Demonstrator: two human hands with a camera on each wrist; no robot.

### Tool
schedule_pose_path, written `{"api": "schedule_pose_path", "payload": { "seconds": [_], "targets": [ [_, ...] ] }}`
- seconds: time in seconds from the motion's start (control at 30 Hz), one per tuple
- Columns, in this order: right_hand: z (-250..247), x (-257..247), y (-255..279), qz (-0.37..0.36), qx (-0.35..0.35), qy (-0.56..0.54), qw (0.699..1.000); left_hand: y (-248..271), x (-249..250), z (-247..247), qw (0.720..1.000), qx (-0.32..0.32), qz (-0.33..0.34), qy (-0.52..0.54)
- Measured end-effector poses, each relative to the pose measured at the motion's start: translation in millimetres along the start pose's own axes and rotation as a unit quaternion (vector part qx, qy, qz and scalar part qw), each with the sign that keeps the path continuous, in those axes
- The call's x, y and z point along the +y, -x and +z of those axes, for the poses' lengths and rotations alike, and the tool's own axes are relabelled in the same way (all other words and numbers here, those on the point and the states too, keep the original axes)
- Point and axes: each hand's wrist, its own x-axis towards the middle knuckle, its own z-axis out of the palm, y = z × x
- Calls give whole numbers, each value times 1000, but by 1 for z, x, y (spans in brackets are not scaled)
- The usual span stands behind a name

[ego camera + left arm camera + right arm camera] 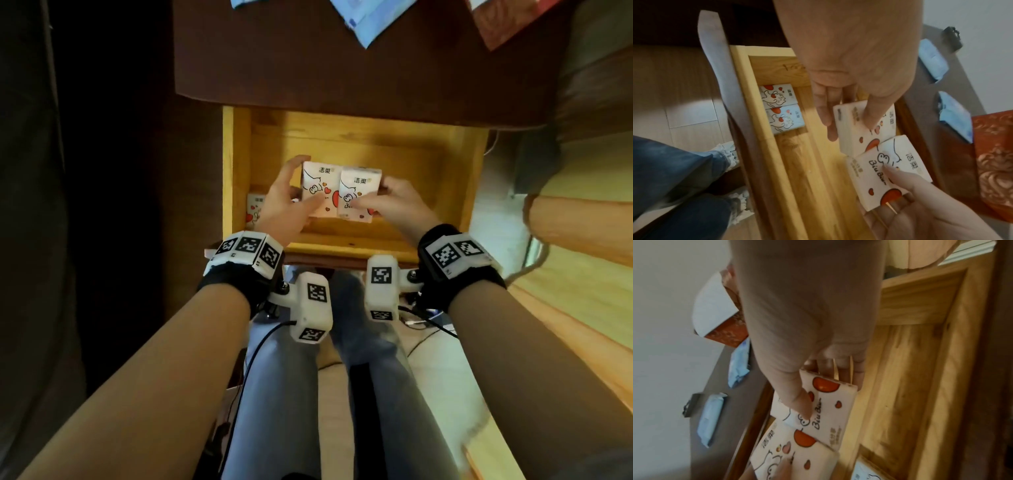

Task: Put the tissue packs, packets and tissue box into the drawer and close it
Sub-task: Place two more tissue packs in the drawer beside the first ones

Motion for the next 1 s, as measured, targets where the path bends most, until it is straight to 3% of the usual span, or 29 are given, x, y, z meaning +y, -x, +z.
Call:
{"api": "schedule_pose_path", "payload": {
  "seconds": [0.2,0.43,0.6,0.77,0.9,1.0],
  "targets": [
    [22,38,-37,9,36,50,998,-32,-44,3,998,39,23,-53],
    [21,66,-84,-10,104,114,988,-76,-70,17,988,6,41,-147],
    [19,78,-98,25,89,146,985,-89,-80,25,978,-17,19,-209],
    [20,85,-108,55,110,162,979,-97,-90,23,965,14,19,-259],
    [19,84,-107,12,197,180,964,-96,-91,10,950,61,49,-302],
    [28,75,-105,-86,175,202,960,-96,-93,-8,936,121,36,-328]
  ]
}}
